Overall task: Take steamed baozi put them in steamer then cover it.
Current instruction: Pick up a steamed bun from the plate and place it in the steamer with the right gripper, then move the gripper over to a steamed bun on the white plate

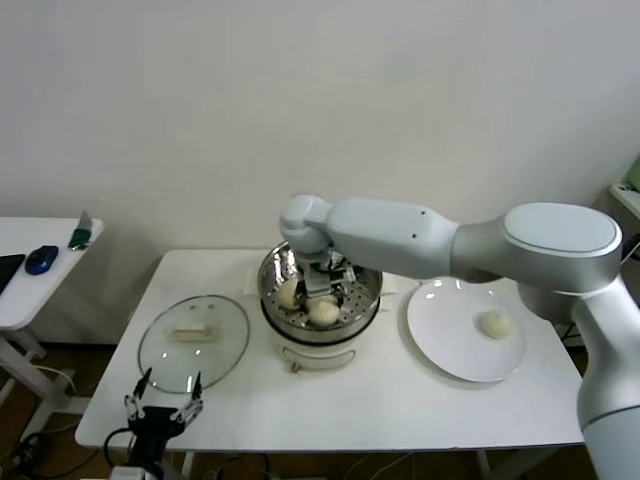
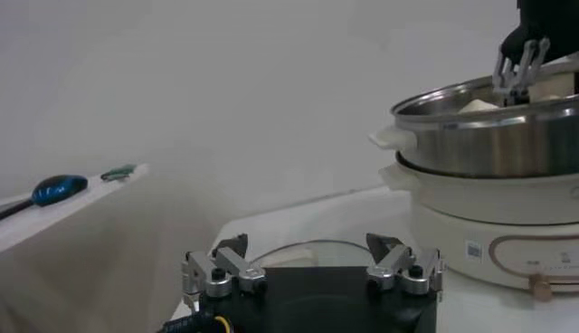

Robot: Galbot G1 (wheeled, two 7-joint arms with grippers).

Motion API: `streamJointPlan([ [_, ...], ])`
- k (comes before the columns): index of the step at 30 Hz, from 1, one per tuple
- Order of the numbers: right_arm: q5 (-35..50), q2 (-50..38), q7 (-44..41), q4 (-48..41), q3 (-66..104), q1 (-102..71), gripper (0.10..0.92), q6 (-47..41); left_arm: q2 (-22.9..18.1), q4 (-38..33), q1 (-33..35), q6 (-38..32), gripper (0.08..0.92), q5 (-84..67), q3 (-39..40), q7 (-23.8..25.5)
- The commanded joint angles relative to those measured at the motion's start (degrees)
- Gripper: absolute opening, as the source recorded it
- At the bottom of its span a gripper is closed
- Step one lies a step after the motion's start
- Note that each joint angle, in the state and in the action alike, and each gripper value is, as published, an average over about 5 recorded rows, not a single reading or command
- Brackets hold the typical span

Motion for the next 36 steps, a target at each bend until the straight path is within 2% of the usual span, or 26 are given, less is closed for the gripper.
streamJointPlan([
  [1, -1.05, 0.47, -0.27, 0.2, 0.84, -0.71, 0.753, 0.04, -0.04, 0.41, -0.02, -0.08, 0.823, -0.05, -0.06, -0.04],
  [6, -2.1, -0.25, -0.62, 0.34, 2.47, 0.0, 0.817, 0.42, -0.21, 1.07, 0.04, -0.41, 0.823, -0.13, -0.04, -0.1],
  [11, -1.0, -2.42, -0.55, 0.43, 5.26, 2.63, 0.822, -0.3, -0.34, 1.16, 0.17, -0.62, 0.823, -0.09, -0.01, -0.16],
  [16, 4.07, -8.02, 1.06, 0.07, 7.26, 6.54, 0.823, -4.87, -0.31, 0.92, 0.38, -0.88, 0.823, -0.1, -0.1, -0.18],
  [20, 11.79, -16.09, 5.54, 0.13, 2.6, 10.5, 0.823, -13.48, -0.21, 0.72, 0.67, -1.11, 0.823, -0.12, -0.01, -0.16],
  [25, 22.32, -26.85, 15.76, 2.15, -6.64, 14.19, 0.823, -34.04, -0.07, 0.27, 0.45, -1.02, 0.823, -0.27, 0.02, -0.12],
  [30, 27.47, -35.34, 13.01, 0.79, -6.11, 10.37, 0.823, -45.49, 0.08, 0.13, -0.14, -0.8, 0.823, -0.4, 0.09, -0.06],
  [36, 24.32, -42.64, 8.65, -0.33, 0.32, -0.06, 0.823, -48.34, 0.16, 0.1, -0.74, -0.43, 0.823, -0.28, 0.23, -0.01],
])
